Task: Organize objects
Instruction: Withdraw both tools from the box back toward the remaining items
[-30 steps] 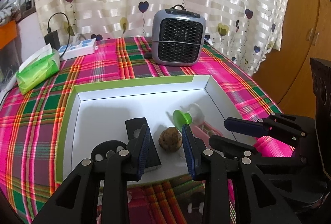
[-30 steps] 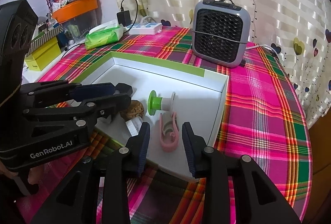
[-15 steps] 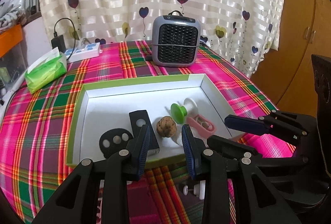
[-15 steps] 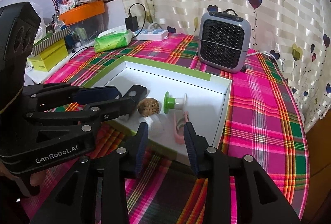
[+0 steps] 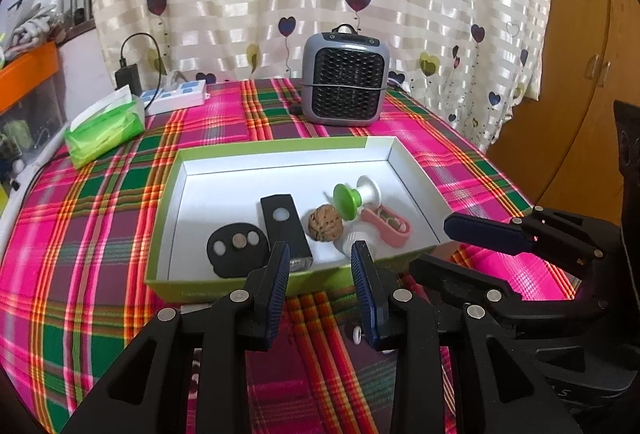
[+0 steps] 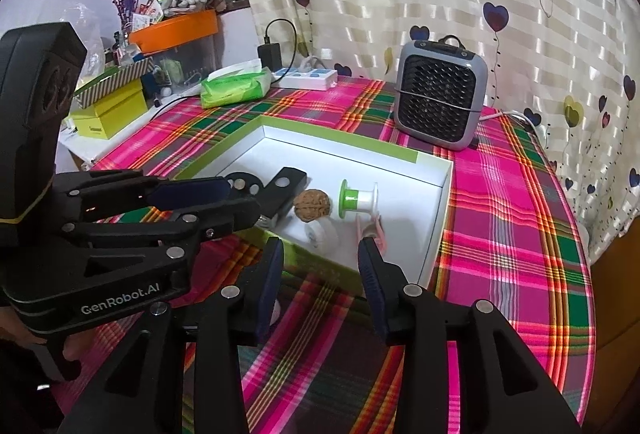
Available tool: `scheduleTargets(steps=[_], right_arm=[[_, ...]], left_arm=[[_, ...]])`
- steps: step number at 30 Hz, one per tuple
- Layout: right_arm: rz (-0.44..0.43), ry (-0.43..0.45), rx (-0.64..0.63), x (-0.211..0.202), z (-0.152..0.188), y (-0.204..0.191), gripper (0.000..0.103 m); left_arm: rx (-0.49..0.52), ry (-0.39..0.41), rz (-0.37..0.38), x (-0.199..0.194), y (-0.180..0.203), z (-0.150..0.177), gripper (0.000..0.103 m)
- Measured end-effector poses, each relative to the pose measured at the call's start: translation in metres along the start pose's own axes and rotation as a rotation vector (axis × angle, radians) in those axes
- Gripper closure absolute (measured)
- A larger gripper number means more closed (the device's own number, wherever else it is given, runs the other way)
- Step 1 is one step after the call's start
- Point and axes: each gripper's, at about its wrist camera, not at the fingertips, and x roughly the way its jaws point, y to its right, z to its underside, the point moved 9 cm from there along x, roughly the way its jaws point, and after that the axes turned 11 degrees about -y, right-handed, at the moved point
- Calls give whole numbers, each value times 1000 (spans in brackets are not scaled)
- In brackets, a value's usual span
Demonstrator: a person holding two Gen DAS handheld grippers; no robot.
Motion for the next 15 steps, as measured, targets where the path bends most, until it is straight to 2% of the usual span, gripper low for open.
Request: scheduleTargets(steps=[15], right_arm=[[-20, 7, -14, -10, 12, -15, 60]], left_arm=[[-9, 0, -5, -10, -2, 18, 74]])
